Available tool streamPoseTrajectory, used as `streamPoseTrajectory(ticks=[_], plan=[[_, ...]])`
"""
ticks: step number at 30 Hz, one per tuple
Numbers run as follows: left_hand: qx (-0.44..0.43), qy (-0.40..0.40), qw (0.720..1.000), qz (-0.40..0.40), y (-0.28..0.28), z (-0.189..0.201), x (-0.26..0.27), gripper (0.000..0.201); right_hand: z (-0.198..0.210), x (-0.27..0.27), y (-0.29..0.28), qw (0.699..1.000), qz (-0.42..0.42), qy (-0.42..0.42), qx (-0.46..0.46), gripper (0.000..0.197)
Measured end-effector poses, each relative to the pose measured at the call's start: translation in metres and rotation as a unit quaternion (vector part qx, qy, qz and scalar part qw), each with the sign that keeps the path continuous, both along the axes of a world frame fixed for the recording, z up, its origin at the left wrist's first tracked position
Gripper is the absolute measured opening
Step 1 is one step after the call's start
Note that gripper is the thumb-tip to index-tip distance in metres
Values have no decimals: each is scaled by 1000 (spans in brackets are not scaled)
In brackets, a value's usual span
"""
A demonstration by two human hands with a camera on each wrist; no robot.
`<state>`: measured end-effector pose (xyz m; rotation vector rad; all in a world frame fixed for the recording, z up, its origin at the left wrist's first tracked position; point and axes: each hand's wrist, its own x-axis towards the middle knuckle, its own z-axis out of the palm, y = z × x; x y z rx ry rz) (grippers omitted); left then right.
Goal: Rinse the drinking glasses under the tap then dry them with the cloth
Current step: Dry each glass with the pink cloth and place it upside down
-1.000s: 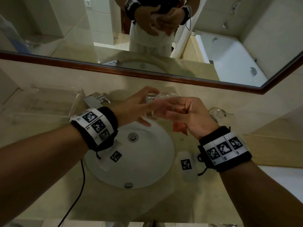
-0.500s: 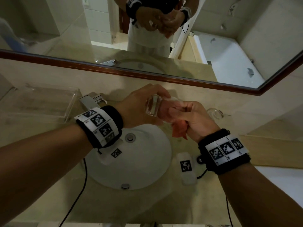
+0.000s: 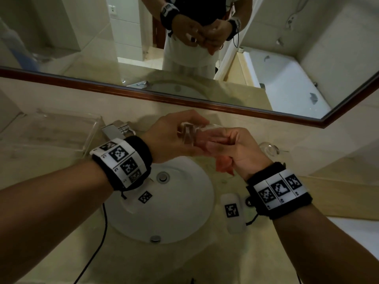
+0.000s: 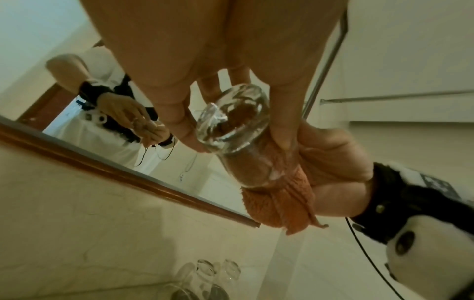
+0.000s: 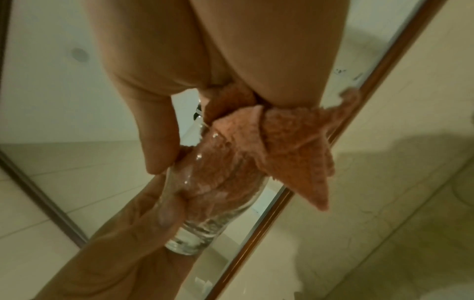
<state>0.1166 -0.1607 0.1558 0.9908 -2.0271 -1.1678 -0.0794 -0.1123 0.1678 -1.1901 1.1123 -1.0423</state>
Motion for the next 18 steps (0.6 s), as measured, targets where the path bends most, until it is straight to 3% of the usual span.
streamPoseTrajectory(ticks=[3,5,7,9,11,14,16,18], plan=[[-59,-19,998,7,1,-1,5,66,2,4,-1,999,-2,-42,30,22],[-29,4,999,22,0,2,7,70,8,8,-1,997,11,-66,29,27],[71,43,996,44,2,9,10,59,12,11,-4,997,22,-72,15,36],[209,83,972,61,6,15,13,52,18,16,-7,997,37,-65,-8,36],[275,108,953,74,10,18,14,46,22,21,-7,996,59,-56,-24,35],[198,126,968,83,10,15,19,36,24,26,-5,996,57,-57,-43,41],[59,81,993,65,11,12,25,46,21,27,-6,997,40,-55,-25,54],[-82,15,995,61,15,10,29,57,20,24,-7,998,35,-44,1,54]])
